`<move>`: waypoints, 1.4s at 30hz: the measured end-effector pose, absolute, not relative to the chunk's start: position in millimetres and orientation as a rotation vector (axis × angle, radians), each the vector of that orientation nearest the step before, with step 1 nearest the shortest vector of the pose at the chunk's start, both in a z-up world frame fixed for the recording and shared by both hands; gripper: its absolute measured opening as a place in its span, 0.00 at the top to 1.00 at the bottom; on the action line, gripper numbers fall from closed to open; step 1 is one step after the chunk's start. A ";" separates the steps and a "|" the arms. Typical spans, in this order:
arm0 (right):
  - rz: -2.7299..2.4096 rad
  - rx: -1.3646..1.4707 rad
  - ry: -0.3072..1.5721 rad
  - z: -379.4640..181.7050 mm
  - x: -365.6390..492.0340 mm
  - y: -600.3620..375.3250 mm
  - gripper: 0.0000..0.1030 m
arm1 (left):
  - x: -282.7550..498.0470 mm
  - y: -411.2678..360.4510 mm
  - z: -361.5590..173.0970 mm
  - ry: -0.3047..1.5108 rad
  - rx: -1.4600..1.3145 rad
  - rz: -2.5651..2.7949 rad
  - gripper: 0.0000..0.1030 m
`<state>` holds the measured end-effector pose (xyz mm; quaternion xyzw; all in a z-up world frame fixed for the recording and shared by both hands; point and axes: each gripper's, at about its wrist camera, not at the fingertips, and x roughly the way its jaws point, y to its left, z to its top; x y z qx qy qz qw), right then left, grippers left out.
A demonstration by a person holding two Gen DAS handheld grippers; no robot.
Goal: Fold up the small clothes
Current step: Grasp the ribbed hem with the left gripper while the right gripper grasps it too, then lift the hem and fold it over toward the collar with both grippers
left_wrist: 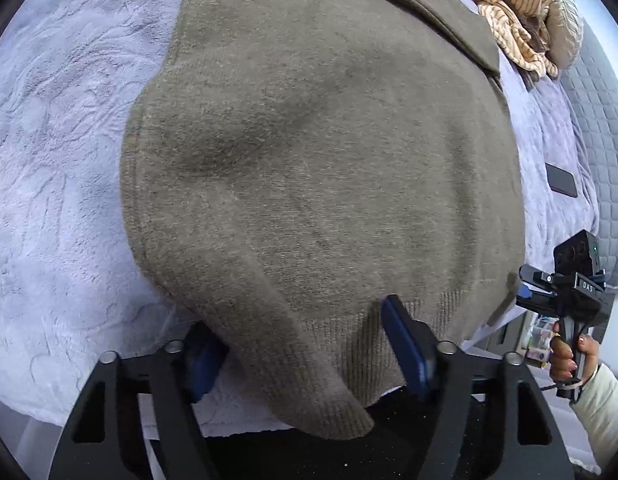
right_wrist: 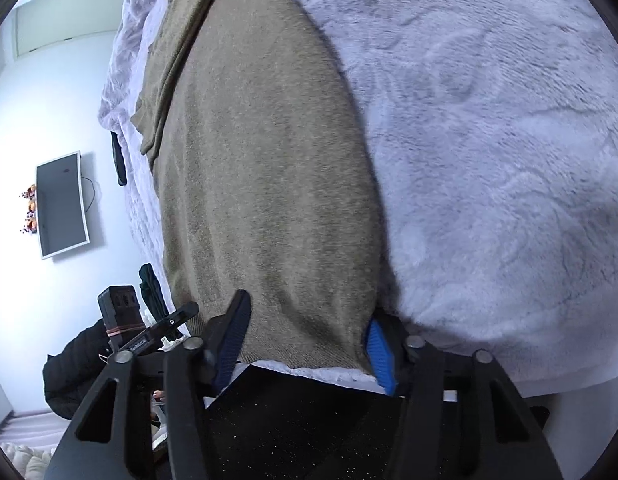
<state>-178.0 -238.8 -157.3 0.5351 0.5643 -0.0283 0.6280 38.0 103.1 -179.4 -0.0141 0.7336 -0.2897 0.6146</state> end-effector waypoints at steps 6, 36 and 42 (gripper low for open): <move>-0.034 1.243 1.284 -155.0 -185.1 -240.0 0.89 | 42.1 113.9 -176.8 1.695 -0.074 -0.678 0.72; 0.292 1.290 1.254 -117.8 -111.4 -234.6 0.88 | 57.0 100.6 -139.9 1.636 -0.308 -0.640 0.88; 0.372 1.270 1.139 -75.9 -71.7 -256.1 0.88 | 95.7 87.1 -102.0 1.518 -0.413 -0.634 0.88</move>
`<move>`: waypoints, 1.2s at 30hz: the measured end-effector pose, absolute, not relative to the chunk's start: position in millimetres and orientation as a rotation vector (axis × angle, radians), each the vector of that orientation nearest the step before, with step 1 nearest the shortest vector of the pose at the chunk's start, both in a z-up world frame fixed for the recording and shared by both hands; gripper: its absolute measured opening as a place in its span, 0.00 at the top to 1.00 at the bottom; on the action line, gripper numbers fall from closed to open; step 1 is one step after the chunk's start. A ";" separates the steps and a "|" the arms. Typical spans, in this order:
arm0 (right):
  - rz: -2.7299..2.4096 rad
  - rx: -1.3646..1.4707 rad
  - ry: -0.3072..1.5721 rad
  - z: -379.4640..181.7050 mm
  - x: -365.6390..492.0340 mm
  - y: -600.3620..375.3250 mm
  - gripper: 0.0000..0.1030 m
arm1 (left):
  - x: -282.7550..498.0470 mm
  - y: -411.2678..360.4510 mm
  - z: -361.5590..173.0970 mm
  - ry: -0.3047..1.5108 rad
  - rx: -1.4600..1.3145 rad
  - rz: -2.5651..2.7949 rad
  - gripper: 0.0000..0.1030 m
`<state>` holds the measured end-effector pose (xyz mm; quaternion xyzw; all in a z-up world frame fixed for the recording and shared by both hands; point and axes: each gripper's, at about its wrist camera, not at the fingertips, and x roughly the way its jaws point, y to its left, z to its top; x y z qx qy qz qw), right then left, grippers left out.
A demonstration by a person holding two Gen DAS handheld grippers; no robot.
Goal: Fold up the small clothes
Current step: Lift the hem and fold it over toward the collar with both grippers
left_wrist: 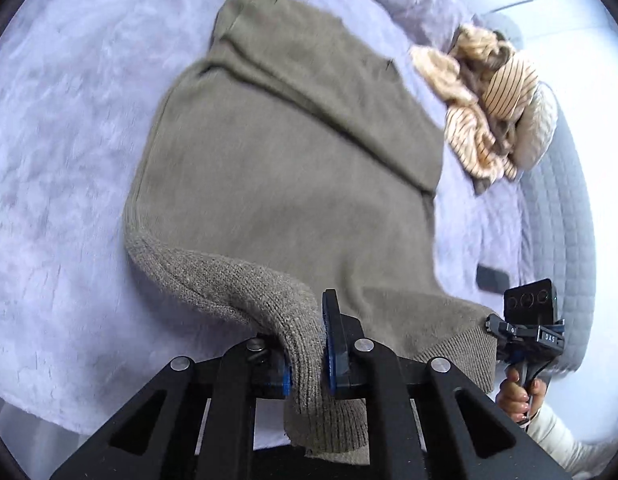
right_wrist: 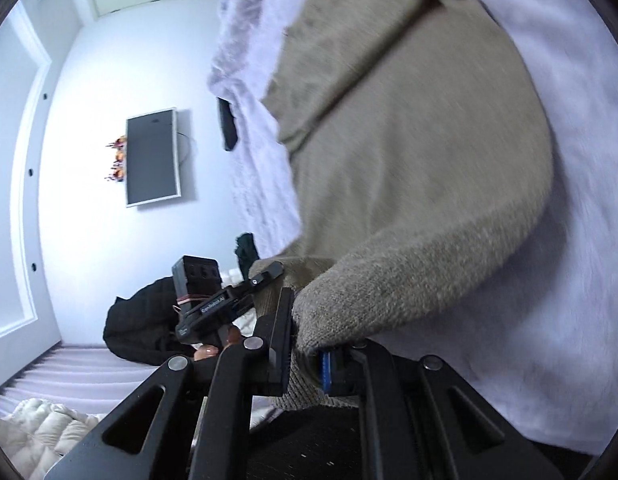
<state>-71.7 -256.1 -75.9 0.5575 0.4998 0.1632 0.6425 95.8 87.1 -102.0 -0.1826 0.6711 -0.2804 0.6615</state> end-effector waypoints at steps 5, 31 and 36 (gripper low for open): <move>0.397 1.265 1.026 -42.3 -37.2 -289.0 0.88 | 145.6 83.6 -75.1 1.420 -0.465 -0.657 0.88; -0.051 1.245 1.120 -136.3 131.6 -395.8 0.40 | 341.2 22.5 -176.2 1.451 -0.312 -0.550 0.87; 0.015 1.211 1.120 -122.6 113.0 -384.8 0.38 | 328.2 24.0 -170.1 1.494 -0.318 -0.622 0.87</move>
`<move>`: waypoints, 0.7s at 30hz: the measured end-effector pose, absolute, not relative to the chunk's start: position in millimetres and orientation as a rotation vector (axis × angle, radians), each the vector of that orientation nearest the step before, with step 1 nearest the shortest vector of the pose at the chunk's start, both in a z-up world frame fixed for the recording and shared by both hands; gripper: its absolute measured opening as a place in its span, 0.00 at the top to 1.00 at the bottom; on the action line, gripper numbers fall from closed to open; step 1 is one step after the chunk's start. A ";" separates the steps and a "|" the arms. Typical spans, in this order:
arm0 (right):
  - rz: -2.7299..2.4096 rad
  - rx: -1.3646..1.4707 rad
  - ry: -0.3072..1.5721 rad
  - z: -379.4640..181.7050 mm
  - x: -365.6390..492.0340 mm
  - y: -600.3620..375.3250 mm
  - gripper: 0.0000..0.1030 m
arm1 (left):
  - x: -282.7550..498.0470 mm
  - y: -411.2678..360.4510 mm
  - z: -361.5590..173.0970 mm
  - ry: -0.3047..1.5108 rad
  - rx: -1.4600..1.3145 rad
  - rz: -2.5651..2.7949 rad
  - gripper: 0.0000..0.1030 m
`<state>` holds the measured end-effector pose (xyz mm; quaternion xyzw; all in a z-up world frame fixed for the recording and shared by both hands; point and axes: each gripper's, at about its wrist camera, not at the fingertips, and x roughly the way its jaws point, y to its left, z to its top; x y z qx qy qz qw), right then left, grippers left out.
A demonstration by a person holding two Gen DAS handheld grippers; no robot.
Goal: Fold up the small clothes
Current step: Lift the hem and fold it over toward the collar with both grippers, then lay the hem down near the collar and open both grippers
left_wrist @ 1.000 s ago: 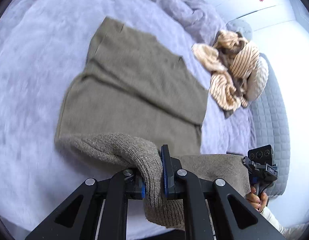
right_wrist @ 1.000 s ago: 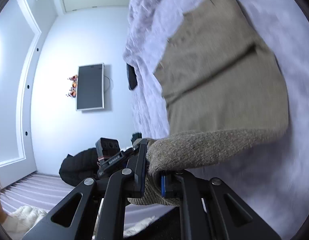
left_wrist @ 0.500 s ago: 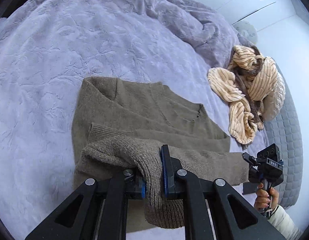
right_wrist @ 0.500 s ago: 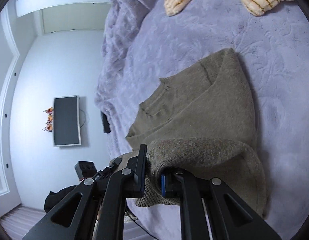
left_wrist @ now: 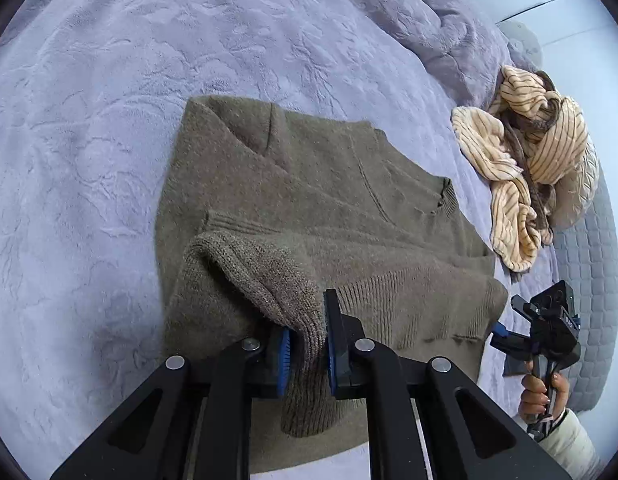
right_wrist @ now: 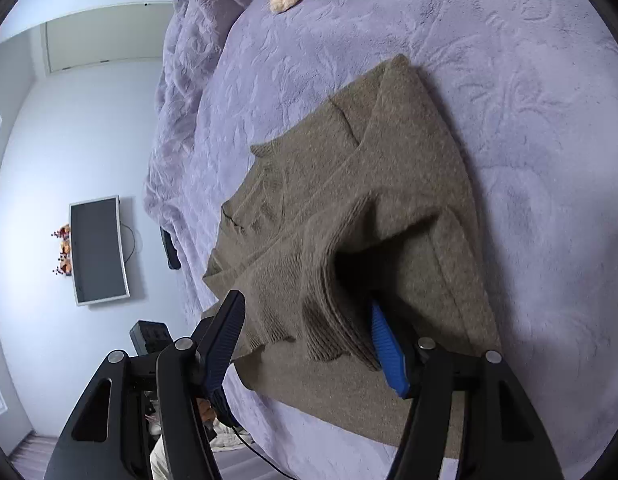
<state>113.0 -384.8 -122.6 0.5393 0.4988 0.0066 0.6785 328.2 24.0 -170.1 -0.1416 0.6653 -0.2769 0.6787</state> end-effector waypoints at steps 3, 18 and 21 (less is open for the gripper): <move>0.055 1.190 1.146 -126.7 117.1 -374.4 0.86 | 324.3 13.6 -176.9 1.537 -0.315 -0.676 0.87; -0.060 1.330 0.967 -120.5 167.4 -420.1 0.81 | 399.7 17.9 -162.7 1.416 -0.392 -0.502 0.87; -0.079 1.281 0.989 -110.9 171.7 -419.6 0.34 | 396.4 13.9 -147.7 1.385 -0.278 -0.523 0.81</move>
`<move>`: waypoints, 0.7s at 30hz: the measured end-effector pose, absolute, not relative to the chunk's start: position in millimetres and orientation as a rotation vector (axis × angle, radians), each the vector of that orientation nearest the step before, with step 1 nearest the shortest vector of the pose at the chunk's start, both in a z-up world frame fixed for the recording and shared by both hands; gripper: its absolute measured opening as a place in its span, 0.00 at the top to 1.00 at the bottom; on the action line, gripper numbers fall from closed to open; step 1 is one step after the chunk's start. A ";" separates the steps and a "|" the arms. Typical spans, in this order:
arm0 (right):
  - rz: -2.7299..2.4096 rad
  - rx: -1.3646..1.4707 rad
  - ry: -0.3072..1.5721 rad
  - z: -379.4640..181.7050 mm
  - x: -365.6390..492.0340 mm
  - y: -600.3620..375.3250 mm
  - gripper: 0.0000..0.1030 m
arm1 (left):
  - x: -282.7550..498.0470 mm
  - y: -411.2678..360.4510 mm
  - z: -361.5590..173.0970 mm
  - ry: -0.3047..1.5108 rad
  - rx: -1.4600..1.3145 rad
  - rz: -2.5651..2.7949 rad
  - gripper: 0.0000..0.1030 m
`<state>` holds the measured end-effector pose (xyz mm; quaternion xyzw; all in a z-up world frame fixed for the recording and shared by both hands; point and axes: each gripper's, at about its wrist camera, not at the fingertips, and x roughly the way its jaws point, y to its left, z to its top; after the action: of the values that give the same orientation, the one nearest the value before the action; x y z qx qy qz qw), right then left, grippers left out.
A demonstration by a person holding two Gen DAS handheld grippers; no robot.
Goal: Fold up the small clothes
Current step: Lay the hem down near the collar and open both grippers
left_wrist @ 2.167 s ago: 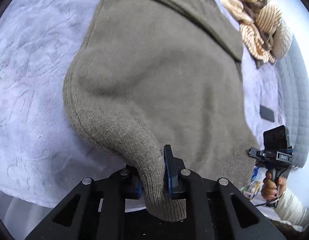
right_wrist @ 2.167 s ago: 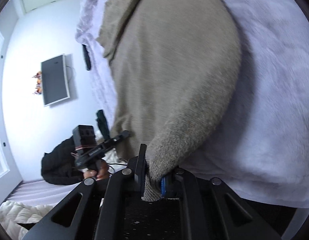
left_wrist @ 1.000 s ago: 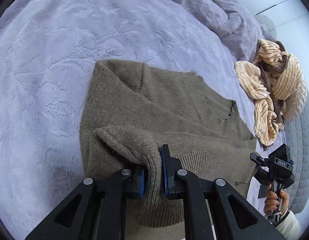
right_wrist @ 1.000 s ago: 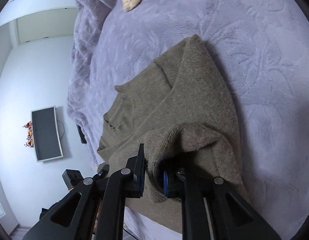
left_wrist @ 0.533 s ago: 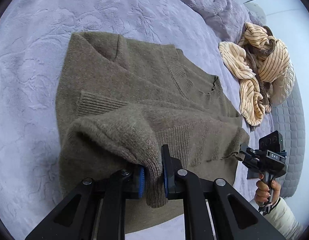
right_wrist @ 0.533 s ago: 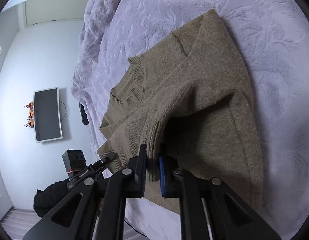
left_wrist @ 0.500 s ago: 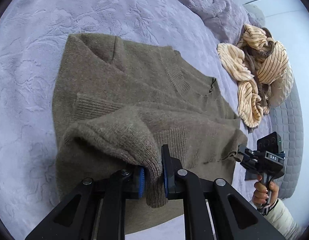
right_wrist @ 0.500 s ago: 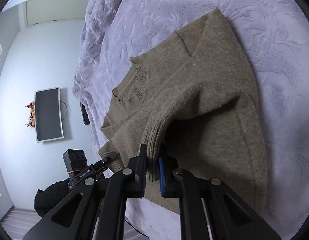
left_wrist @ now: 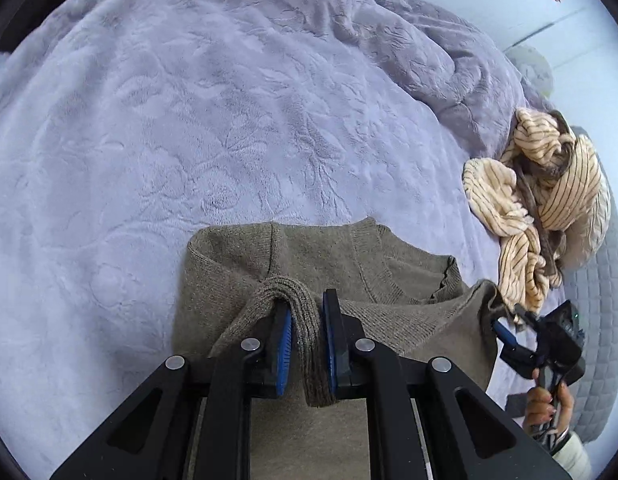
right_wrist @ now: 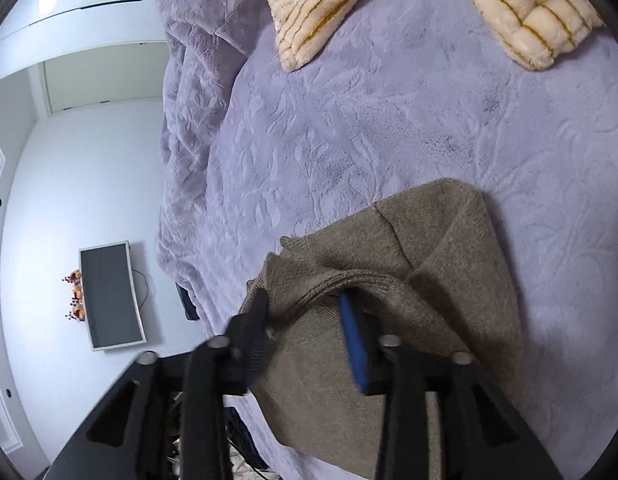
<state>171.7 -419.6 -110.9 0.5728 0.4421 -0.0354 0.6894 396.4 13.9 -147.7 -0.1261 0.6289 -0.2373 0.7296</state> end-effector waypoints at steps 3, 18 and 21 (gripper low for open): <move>-0.085 1.188 0.991 -90.2 171.5 -414.6 0.30 | 387.9 15.5 -131.2 1.310 -0.152 -0.485 0.27; -0.139 0.773 1.228 -112.5 205.4 -367.2 0.63 | 378.7 -33.3 -178.8 1.308 0.086 -0.349 0.27; -0.199 0.771 1.218 -117.0 206.2 -380.9 0.63 | 396.5 -19.6 -189.5 1.309 0.036 -0.264 0.27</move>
<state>206.2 -380.9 -117.0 0.3522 0.5568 -0.0909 0.7468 396.5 -19.6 -189.5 0.0168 0.6067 -0.1226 0.7852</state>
